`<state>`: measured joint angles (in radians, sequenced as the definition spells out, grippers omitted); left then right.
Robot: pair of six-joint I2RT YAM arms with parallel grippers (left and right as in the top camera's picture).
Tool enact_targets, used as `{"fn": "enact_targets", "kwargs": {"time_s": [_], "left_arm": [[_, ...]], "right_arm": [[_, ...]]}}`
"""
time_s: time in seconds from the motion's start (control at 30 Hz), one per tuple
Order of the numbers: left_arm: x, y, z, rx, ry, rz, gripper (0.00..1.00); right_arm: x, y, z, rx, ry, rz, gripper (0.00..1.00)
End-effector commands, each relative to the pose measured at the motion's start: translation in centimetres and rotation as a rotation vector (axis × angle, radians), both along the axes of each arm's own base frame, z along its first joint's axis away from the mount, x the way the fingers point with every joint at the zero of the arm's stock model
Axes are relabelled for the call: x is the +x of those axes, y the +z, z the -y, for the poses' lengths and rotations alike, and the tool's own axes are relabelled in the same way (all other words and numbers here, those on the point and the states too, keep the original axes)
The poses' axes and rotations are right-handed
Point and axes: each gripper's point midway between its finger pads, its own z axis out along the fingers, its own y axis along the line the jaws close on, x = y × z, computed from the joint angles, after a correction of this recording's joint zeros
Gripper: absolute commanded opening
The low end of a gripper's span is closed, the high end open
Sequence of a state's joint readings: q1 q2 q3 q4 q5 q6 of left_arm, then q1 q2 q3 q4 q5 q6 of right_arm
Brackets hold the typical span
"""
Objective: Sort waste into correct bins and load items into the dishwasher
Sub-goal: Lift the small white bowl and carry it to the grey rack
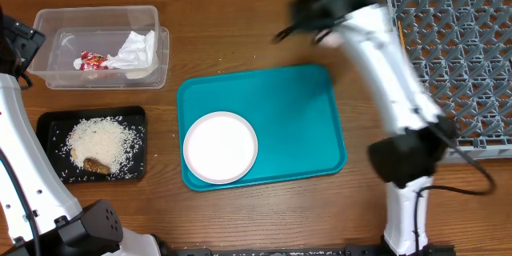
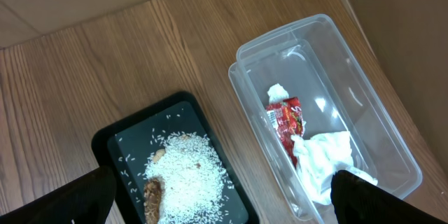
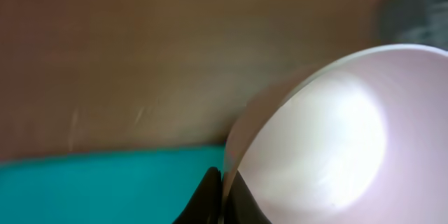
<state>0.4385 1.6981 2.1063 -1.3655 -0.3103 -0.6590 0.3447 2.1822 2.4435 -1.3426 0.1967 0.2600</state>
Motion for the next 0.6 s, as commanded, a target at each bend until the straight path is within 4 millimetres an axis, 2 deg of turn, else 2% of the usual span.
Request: {"fn": "enact_targets", "kwargs": {"time_s": [0.0, 0.13, 0.2, 0.33, 0.47, 0.57], "left_arm": [[0.1, -0.1, -0.2, 0.000, 0.017, 0.003, 1.00], [0.1, -0.1, -0.2, 0.000, 0.017, 0.003, 1.00], [0.1, -0.1, -0.2, 0.000, 0.017, 0.003, 1.00], [0.1, -0.1, -0.2, 0.000, 0.018, 0.003, 1.00], [0.1, -0.1, -0.2, 0.000, 0.018, 0.003, 1.00], [0.1, -0.1, -0.2, 0.000, 0.017, 0.003, 1.00]], "right_arm": [[1.4, 6.6, 12.0, 0.010, -0.237, 0.154, 0.04], [1.6, 6.6, 22.5, 0.175, -0.382, 0.162, 0.04], [0.5, 6.0, 27.2, 0.288, -0.434, 0.148, 0.04], [-2.2, 5.1, 35.0, 0.521, -0.515, 0.155, 0.04], [-4.9, 4.0, 39.8, 0.739, -0.533, 0.177, 0.04], [-6.3, 2.6, 42.2, 0.808, -0.535, 0.185, 0.04]]}}
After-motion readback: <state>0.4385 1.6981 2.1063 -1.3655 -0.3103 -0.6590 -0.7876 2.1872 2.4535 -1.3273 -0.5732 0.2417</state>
